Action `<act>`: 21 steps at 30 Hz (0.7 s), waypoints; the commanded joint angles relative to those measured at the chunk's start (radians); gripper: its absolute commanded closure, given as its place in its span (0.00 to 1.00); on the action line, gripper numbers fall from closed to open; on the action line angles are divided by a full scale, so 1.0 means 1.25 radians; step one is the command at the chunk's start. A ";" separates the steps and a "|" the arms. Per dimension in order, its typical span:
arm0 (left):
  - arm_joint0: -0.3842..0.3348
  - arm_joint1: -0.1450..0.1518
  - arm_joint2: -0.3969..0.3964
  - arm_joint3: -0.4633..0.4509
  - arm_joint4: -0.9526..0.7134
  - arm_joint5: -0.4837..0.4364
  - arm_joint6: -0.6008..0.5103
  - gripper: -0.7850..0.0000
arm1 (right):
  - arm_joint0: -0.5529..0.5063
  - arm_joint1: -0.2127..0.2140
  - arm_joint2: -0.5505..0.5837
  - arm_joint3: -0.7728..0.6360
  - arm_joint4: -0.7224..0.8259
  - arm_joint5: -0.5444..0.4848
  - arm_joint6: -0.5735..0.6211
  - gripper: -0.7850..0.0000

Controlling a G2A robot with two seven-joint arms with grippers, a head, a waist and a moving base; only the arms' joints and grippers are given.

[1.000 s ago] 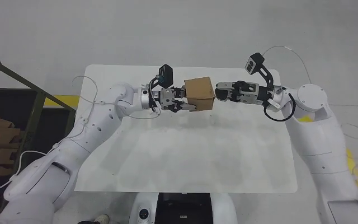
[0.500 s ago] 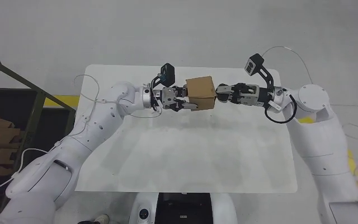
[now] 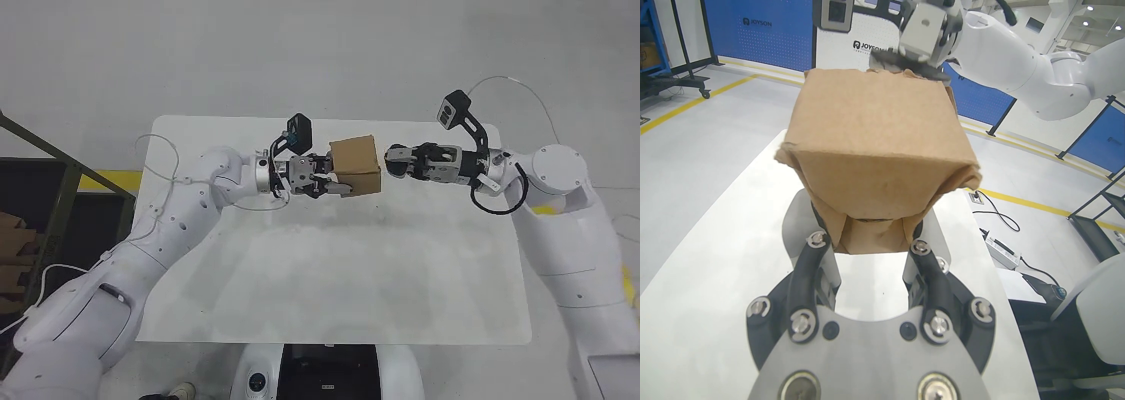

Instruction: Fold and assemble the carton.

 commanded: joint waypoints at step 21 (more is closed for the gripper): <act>-0.032 -0.076 0.076 0.258 0.156 0.080 -0.024 0.11 | -0.078 0.009 0.022 -0.029 0.000 -0.045 -0.025 0.90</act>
